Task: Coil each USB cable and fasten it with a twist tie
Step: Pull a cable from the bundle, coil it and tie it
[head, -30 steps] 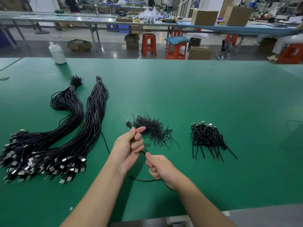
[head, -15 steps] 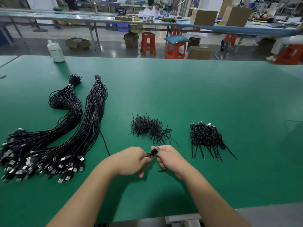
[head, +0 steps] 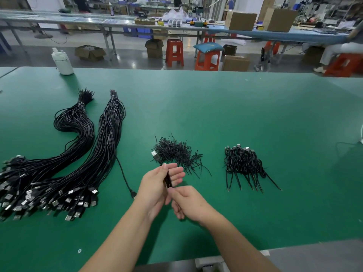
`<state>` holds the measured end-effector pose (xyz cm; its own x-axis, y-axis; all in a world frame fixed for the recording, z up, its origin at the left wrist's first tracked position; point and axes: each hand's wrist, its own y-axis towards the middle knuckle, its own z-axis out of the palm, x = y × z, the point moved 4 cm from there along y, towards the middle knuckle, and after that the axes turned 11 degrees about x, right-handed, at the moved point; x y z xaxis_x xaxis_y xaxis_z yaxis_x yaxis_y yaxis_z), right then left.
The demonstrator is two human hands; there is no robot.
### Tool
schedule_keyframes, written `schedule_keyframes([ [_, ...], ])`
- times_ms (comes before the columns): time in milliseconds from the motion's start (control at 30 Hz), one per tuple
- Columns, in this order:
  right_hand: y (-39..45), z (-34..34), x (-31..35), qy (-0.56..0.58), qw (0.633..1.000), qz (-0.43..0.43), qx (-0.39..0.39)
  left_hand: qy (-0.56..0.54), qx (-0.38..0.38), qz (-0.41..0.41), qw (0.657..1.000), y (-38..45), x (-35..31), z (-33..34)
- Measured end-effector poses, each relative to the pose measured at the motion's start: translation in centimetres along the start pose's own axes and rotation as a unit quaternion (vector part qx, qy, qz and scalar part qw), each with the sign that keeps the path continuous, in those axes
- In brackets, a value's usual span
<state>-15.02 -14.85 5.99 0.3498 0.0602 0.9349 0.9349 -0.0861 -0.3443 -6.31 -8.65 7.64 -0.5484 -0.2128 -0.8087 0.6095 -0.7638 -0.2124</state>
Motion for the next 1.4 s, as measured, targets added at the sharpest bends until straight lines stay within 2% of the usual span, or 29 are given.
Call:
schedule_keyframes([
  [133,0.1,-0.4,-0.1,-0.004,1.000,0.025,0.005,0.016,0.019,-0.005,1.000,0.0,0.1,-0.2],
  [300,0.2,-1.1,0.2,0.128,0.990,-0.061,-0.004,0.037,0.091,-0.030,0.995,-0.2,0.2,0.3],
  [400,0.3,-1.7,0.1,0.104,0.991,-0.067,-0.054,0.051,0.107,-0.058,0.991,-0.3,0.0,0.5],
  [533,0.1,-2.0,-0.3,0.086,0.991,-0.077,-0.074,0.086,0.125,-0.098,0.984,0.1,-0.5,0.5],
  [633,-0.1,-1.8,-0.1,0.002,0.992,-0.070,-0.109,0.191,0.094,-0.076,0.974,0.4,-1.0,0.2],
  [700,-0.2,-2.1,0.3,-0.121,0.980,-0.061,-0.145,0.318,0.037,-0.034,0.947,0.5,-1.3,0.0],
  [733,-0.1,-2.2,0.6,-0.197,0.966,-0.052,-0.157,0.410,0.004,-0.010,0.912,0.4,-1.6,0.0],
  [800,-0.1,-2.1,1.0,-0.321,0.933,-0.027,-0.163,0.584,-0.054,0.027,0.810,0.0,-2.0,0.1],
  [833,-0.1,-2.0,1.0,-0.353,0.921,-0.019,-0.163,0.630,-0.076,0.043,0.772,-0.2,-2.2,0.1],
  [867,-0.3,-1.9,1.0,-0.369,0.915,-0.013,-0.162,0.646,-0.087,0.052,0.757,-0.2,-2.3,-0.1],
  [933,-0.7,-1.8,0.9,-0.384,0.910,-0.011,-0.157,0.628,-0.082,0.035,0.773,0.0,-2.4,-0.9],
  [1033,-1.0,-1.6,0.9,-0.380,0.914,-0.017,-0.140,0.581,0.010,0.005,0.814,0.4,-2.2,-1.3],
  [1100,-0.8,-1.4,1.0,-0.376,0.918,-0.018,-0.129,0.568,0.057,0.023,0.821,0.5,-2.2,-1.1],
  [1167,-0.6,-1.2,1.0,-0.370,0.922,-0.014,-0.114,0.590,0.059,0.037,0.804,0.8,-2.3,-1.1],
  [1267,-0.4,-1.0,0.6,-0.323,0.942,-0.019,-0.085,0.648,0.050,0.027,0.760,1.5,-2.5,-1.2],
  [1400,0.1,-0.9,0.1,-0.233,0.968,-0.046,-0.083,0.667,0.049,0.017,0.743,2.1,-2.6,-1.1],
])
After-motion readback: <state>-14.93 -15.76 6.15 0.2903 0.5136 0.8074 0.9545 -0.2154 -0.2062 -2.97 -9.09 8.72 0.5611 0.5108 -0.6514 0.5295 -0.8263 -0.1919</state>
